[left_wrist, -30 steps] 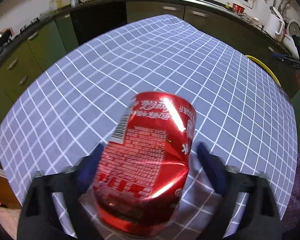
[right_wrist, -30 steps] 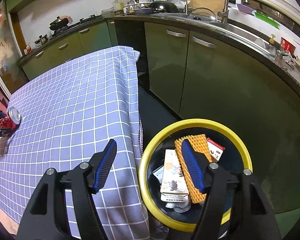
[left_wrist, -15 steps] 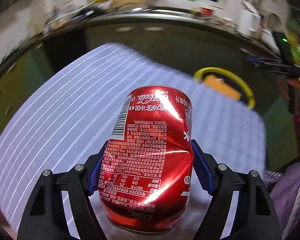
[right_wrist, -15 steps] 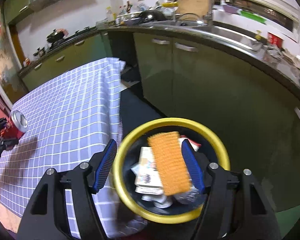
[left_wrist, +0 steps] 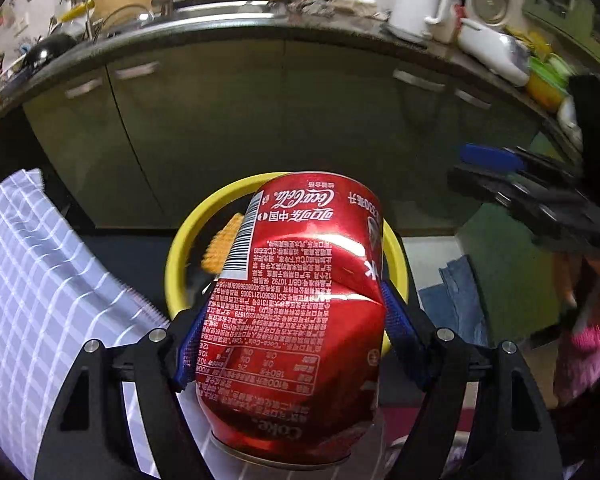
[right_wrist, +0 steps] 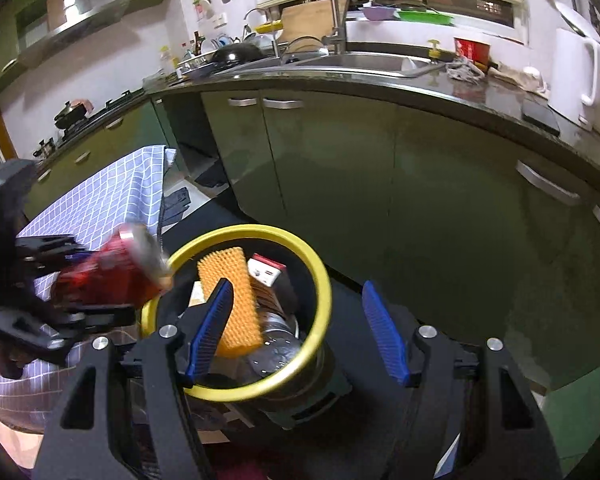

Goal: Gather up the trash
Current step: 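Carry the red can over the bin and open the left gripper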

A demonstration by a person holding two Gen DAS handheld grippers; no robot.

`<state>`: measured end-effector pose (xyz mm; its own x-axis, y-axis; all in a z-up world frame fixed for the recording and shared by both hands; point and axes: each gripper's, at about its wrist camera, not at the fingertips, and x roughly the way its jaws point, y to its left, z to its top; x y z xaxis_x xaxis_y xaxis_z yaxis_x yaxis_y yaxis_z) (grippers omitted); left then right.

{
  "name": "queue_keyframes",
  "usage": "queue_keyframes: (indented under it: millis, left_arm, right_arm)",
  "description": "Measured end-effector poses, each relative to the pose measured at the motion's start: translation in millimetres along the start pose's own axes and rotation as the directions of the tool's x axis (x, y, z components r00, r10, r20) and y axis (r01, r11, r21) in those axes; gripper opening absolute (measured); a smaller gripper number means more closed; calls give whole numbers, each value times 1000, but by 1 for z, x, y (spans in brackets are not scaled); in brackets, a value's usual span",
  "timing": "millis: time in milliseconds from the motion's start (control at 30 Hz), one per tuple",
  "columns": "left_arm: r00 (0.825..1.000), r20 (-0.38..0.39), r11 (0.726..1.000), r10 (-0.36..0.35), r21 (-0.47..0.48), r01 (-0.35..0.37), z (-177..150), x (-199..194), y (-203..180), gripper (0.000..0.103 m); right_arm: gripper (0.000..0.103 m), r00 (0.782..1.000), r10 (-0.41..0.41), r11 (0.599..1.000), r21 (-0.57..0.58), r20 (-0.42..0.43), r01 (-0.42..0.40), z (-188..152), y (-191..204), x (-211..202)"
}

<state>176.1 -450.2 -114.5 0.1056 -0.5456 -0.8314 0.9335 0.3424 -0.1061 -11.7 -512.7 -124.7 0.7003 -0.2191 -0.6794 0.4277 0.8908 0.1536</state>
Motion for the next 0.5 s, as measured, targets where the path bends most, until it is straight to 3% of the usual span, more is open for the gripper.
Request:
queue_keyframes:
  millis: [67,167,267,367,433,500]
  left_arm:
    - [1000,-24,1000,17,-20,-18,10,24,-1,78]
    - [998,-40,998,39,-42,-41,11,40,2,90]
    - [995,-49,994,83,-74,-87,11,45,8,90]
    - [993,22,985,119,-125,-115,2,18,12,90]
    - [981,101,978,167,-142,-152,-10,-13,8,91]
    - [957,192,968,217,-168,-186,-30,-54,5,97]
  right_arm:
    - [64,1000,0,1000,5,7,0,-3,-5,-1]
    - [68,1000,-11,1000,6,26,11,-4,-8,-4]
    - [68,999,3,1000,17,35,-4,-5,-9,-7]
    - [69,999,14,1000,-1,34,-14,-8,1,-9]
    - [69,999,41,999,-19,29,-41,-10,12,-10]
    - [71,997,75,996,-46,26,-73,-11,27,-11]
